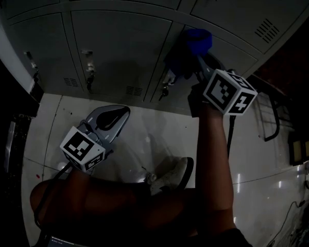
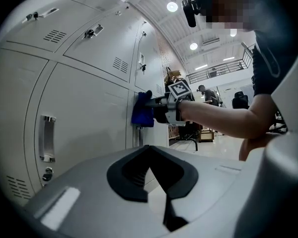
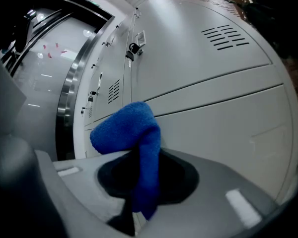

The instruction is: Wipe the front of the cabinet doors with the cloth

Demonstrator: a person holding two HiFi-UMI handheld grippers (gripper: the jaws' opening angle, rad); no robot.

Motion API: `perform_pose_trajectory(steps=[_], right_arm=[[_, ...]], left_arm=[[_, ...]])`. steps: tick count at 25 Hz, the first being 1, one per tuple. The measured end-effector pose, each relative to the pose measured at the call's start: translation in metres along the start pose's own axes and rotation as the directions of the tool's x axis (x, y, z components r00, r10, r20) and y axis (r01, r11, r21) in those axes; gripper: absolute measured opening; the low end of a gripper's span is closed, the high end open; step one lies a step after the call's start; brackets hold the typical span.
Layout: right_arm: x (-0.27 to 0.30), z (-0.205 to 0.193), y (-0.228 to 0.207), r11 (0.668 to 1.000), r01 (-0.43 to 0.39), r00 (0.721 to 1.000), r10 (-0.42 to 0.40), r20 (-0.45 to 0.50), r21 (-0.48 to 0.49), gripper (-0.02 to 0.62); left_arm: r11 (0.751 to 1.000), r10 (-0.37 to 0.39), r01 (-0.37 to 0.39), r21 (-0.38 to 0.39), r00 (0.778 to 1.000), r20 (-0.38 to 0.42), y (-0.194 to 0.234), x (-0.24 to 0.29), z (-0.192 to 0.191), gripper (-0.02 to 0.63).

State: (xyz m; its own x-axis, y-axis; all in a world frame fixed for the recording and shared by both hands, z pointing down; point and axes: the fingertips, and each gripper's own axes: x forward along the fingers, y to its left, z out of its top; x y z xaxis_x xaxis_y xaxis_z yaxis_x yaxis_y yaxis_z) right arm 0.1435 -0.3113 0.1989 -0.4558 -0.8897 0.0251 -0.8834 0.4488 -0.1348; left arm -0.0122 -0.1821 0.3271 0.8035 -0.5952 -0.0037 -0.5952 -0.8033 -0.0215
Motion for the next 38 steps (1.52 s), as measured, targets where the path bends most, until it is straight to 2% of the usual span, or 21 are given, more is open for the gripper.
perform_pose_trajectory(steps=[11,20,30,34,38], right_arm=[[-0.044,0.014,-0.06,0.991,0.126,0.991,-0.128,0.041,0.039,0.069],[-0.091,0.027,-0.124,0.962,0.257,0.96,-0.265,0.088,0.094,0.069],[-0.117,0.03,-0.162,0.934,0.336,0.931,-0.349,0.105,0.125,0.069],[-0.119,0.025,-0.159,0.93,0.341,0.929,-0.355,0.101,0.139,0.069],[-0.097,0.011,-0.124,0.956,0.266,0.958,-0.276,0.073,0.124,0.069]], left_arm=[[1.0,-0.01,0.01,0.007,1.0,-0.005,-0.006,0.0,-0.001,0.005],[1.0,-0.01,0.011,0.005,1.0,-0.014,-0.007,0.0,-0.004,0.005],[1.0,-0.013,0.013,0.007,1.0,-0.02,-0.009,0.001,-0.006,0.005],[1.0,-0.014,0.014,0.01,1.0,-0.018,-0.009,0.001,-0.005,0.005],[1.0,-0.01,0.01,0.013,1.0,-0.02,-0.008,0.001,-0.005,0.005]])
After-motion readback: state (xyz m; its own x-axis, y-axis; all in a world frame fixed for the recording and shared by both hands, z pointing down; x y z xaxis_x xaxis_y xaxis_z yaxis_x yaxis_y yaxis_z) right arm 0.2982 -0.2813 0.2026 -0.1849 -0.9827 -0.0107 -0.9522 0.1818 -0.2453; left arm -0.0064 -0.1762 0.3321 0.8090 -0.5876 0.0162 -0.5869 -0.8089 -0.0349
